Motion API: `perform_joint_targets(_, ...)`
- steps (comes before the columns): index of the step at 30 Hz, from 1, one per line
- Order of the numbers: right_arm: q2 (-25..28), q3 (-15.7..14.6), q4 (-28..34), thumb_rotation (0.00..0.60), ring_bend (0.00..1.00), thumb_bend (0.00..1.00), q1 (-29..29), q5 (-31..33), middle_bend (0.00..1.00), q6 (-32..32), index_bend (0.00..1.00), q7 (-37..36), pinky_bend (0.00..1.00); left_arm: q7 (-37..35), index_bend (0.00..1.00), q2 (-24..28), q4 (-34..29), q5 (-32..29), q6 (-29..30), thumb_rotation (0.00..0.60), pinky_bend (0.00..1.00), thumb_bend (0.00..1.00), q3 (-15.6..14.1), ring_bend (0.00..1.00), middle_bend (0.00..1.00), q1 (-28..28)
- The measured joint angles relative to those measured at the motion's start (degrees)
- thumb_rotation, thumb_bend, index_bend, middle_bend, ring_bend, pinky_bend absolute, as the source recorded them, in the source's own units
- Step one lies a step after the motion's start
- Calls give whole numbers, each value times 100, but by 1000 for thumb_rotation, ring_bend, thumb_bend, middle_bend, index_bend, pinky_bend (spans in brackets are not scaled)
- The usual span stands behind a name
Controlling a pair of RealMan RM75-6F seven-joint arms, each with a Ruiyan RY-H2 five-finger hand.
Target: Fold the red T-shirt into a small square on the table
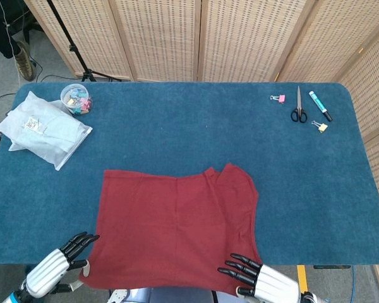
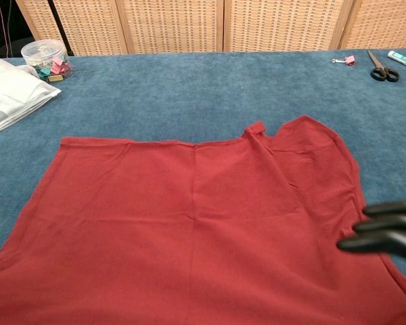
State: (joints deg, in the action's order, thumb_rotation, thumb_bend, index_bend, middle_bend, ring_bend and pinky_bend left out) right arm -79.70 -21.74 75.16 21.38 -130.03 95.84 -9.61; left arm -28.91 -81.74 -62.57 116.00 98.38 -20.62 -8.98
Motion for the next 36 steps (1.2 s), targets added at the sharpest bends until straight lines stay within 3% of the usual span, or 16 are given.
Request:
perform_joint_targets(8,229,492,567,600,0,560,343,567,55,-236,671,-377,0,422,751,158,-591,-361,-357,600,0,666,439,0,0,-277)
perform_joint_targets(12,394,739,828,600,0,561,542,985,55,-499,671,-650,0,685,751,287,-1024,-779,-761,600,0,664,808,0,0,-500)
perform_joint_targets(21,561,1532,1118,600,0,562,1149,2368,55,-1802,671,-1114,0,1173,751,622,-1993,-1940,-2054,600,0,663,1581,0,0,-1097)
perform_joint_targets(29,467,2187,1048,600,0,561,1641,3258,55,-2772,671,-1145,0,1739,751,695,-2237,-2761,-2883,600,0,663,2086,0,0,-1496)
perform_joint_targets(36,237,2534,727,600,0,556,2003,3827,55,-3483,671,-1037,0,2069,751,624,-2155,-3392,-3435,600,0,663,2363,0,0,-1724)
